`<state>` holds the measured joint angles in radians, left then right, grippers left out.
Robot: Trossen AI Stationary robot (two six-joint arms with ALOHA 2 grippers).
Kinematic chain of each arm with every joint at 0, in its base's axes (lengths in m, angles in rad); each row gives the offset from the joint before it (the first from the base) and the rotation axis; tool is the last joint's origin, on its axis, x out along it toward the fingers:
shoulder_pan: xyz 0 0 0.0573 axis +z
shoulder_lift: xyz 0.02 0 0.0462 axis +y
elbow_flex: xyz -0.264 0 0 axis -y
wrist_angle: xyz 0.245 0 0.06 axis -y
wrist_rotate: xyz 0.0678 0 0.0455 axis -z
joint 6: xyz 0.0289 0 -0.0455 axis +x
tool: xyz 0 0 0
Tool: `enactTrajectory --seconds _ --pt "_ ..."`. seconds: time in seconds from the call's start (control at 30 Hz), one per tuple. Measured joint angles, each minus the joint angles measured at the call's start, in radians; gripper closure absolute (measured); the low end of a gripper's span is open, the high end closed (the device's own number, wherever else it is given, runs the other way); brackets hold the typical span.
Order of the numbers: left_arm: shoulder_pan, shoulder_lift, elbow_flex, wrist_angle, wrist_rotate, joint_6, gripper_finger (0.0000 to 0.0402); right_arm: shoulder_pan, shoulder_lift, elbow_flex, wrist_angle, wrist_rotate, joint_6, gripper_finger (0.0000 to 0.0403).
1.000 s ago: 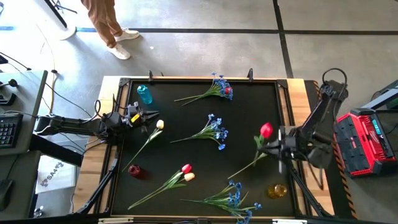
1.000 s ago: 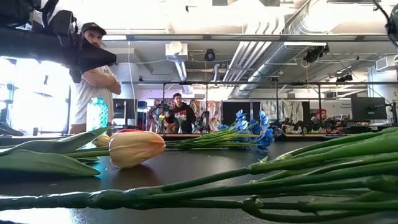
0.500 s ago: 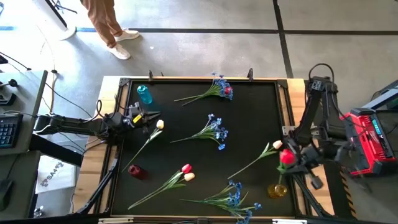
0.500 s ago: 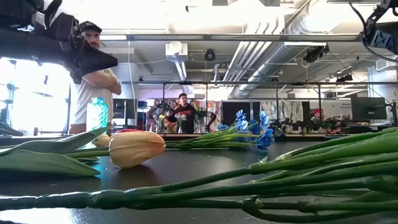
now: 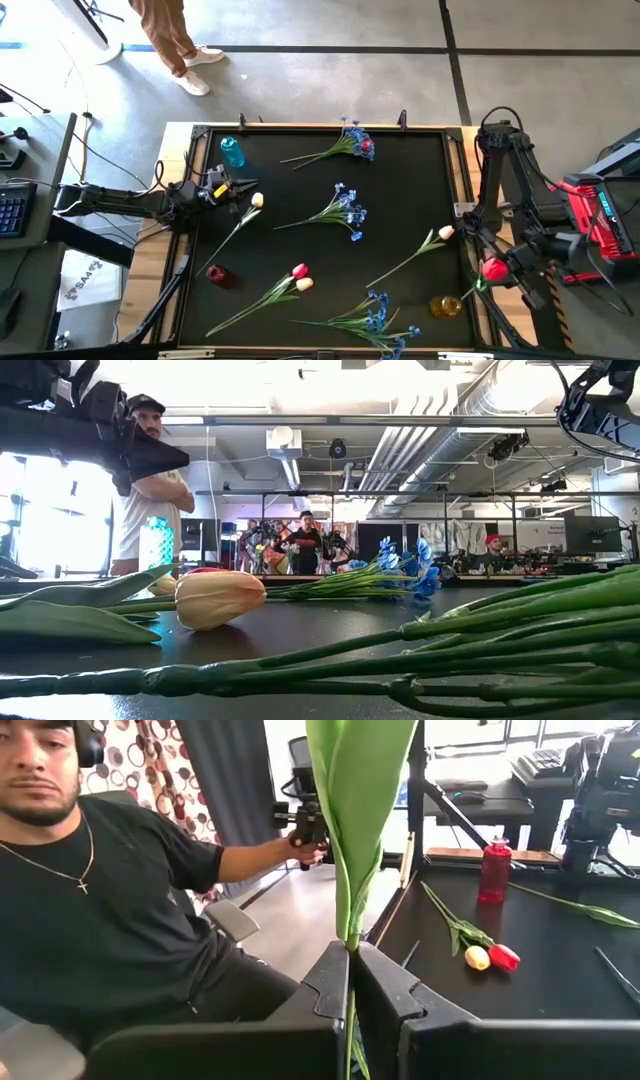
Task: Sort flowers into vase by color
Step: Put the top right red flower into the yellow vase
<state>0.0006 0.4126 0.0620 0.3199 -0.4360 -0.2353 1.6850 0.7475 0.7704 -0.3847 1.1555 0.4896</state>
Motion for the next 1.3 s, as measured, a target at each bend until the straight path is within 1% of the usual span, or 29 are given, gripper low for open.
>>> enactTrajectory --seconds 0.17,0.33,0.63,0.73,0.83,0.97,1.1,1.3 --pt "0.000 0.000 0.000 0.000 -0.017 -0.007 0.0374 -0.003 0.013 0.000 0.000 0.002 0.006 0.0403" --pt "0.000 0.000 0.000 0.000 -0.023 0.001 0.0374 -0.003 0.062 0.000 0.000 0.033 0.041 0.0403" --pt "0.000 0.000 0.000 0.000 -0.043 0.002 0.0374 -0.003 0.155 0.000 -0.003 0.118 0.147 0.0403" --pt "0.000 0.000 0.000 0.000 -0.043 0.002 0.0374 -0.003 0.178 -0.001 -0.030 0.138 0.194 0.0403" --pt "0.000 0.000 0.000 0.000 -0.043 0.003 0.0374 -0.003 0.195 -0.001 -0.082 0.150 0.280 0.0403" --pt "0.000 0.000 0.000 -0.002 -0.043 0.004 0.0374 -0.003 0.207 -0.001 -0.176 0.137 0.424 0.0403" --pt "0.000 0.000 0.000 -0.009 -0.043 0.004 0.0374 -0.003 0.209 -0.001 -0.280 0.096 0.567 0.0403" --pt "0.000 0.000 0.000 -0.010 -0.043 0.002 0.0374 -0.003 0.209 -0.001 -0.345 -0.005 0.681 0.0403"
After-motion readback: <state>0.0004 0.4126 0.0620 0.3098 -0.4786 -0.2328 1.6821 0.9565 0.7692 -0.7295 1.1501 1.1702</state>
